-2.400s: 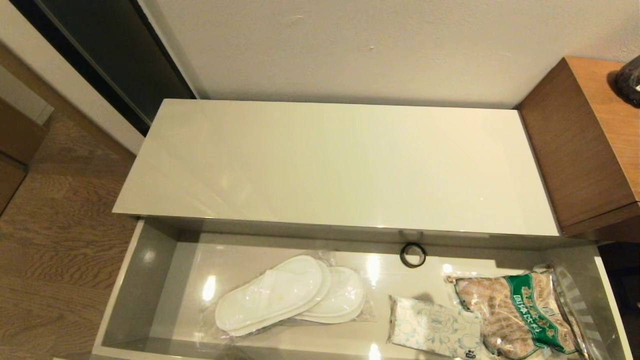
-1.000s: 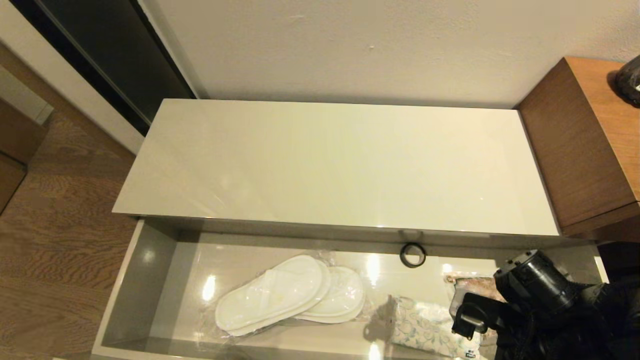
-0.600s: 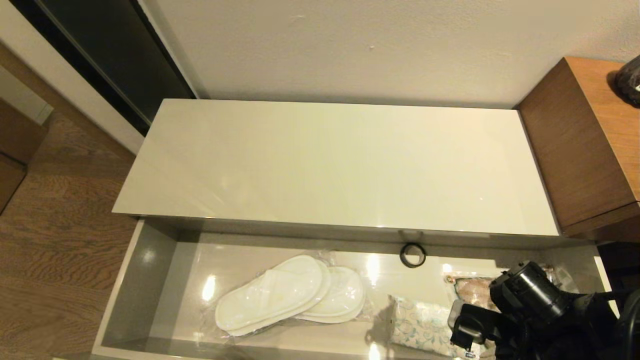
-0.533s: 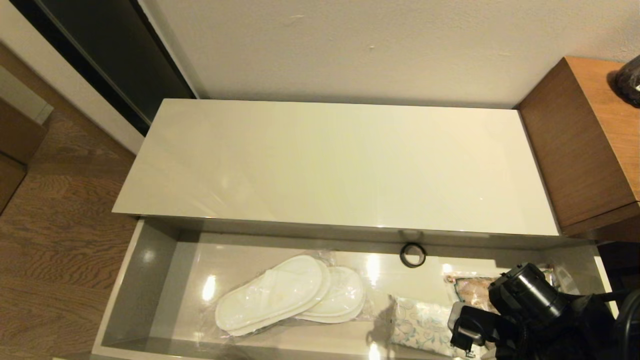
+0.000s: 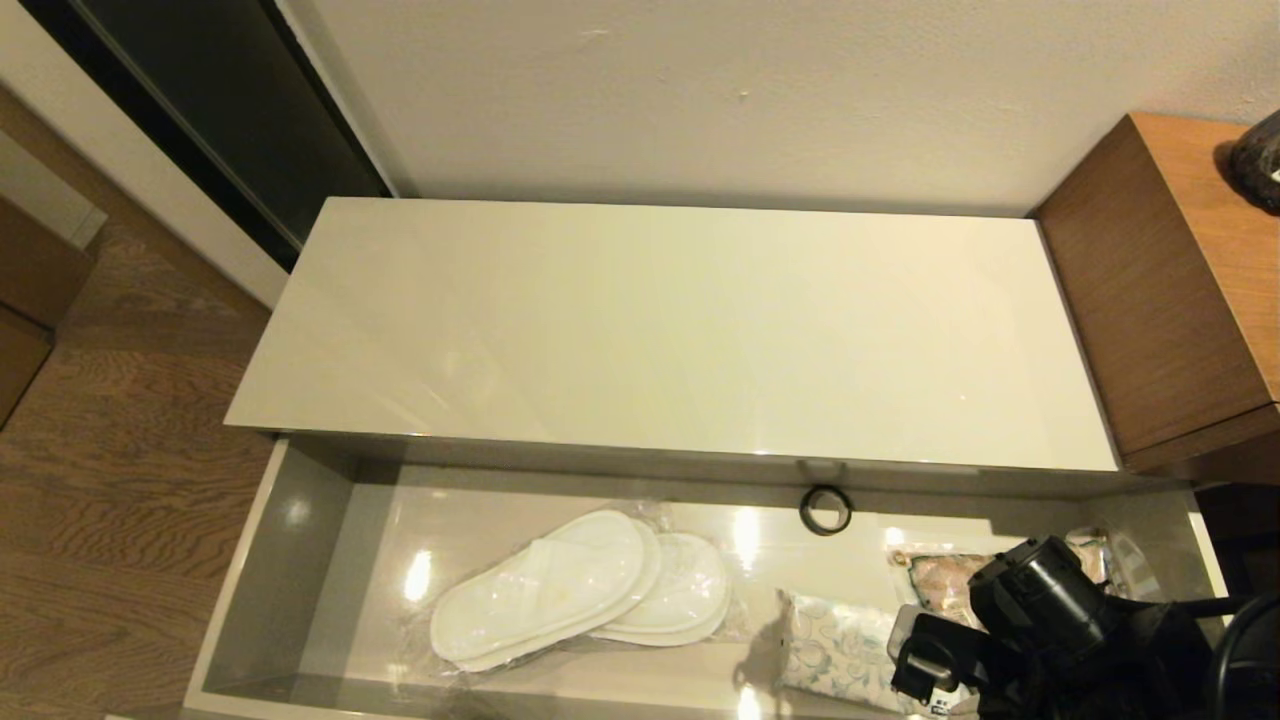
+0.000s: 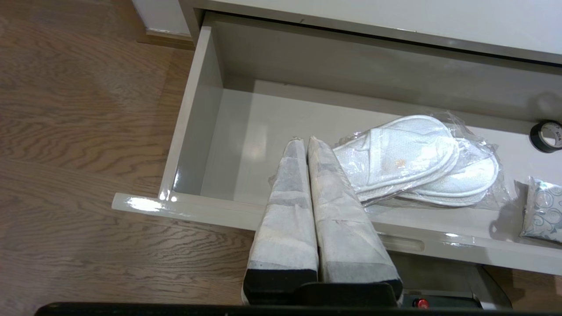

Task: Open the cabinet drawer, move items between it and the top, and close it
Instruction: Take out the tissue from the drawer

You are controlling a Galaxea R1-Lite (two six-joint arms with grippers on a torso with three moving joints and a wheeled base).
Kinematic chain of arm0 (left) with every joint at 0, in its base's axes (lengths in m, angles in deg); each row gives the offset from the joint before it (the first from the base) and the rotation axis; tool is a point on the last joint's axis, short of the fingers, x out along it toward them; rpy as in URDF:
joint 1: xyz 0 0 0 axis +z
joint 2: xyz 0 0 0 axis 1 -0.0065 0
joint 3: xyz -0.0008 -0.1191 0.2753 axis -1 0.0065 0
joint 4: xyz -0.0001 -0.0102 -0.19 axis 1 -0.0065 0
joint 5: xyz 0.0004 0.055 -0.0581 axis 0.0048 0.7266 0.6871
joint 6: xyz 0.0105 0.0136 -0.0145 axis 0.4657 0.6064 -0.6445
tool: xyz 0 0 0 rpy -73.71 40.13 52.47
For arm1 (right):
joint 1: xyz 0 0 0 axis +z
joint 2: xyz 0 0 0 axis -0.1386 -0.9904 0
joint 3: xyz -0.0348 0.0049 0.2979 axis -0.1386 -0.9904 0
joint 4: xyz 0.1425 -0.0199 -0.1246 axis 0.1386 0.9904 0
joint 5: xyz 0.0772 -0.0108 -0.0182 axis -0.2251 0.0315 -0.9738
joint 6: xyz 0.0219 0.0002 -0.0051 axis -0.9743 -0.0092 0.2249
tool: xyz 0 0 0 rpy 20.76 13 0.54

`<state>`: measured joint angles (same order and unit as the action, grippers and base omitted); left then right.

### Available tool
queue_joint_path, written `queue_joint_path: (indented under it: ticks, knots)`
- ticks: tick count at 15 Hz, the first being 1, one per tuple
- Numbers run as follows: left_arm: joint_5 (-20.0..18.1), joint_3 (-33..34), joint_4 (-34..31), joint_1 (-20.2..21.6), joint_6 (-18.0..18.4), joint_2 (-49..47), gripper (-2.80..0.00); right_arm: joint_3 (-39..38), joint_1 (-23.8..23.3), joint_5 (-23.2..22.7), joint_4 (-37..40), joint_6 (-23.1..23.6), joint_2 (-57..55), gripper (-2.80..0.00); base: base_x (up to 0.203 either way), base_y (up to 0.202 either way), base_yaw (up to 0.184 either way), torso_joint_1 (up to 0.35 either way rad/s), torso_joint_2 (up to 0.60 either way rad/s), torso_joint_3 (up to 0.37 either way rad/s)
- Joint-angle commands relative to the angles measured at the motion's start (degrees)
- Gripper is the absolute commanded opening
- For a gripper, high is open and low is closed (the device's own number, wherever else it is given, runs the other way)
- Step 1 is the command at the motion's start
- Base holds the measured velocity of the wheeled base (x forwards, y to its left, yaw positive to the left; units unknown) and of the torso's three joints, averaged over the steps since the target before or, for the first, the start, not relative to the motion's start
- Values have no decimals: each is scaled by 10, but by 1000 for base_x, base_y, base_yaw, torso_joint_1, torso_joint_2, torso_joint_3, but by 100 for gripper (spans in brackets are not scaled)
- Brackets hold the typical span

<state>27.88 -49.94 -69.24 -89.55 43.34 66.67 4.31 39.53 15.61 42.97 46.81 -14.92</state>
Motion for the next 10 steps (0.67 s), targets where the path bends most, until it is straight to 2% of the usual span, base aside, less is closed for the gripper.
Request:
queue_joint_path:
  ticks: [1, 5, 10]
  knots:
    - [0, 0, 0, 0, 0, -1, -280, 4, 0, 2, -2, 2, 8, -280, 0, 0, 0, 0, 0, 0]
    - [0, 0, 0, 0, 0, -1, -280, 21, -8, 4, -2, -6, 33, -280, 0, 0, 0, 0, 0, 0]
    - [0, 0, 0, 0, 0, -1, -280, 59, -53, 1, 3, -3, 46, -280, 0, 0, 0, 0, 0, 0]
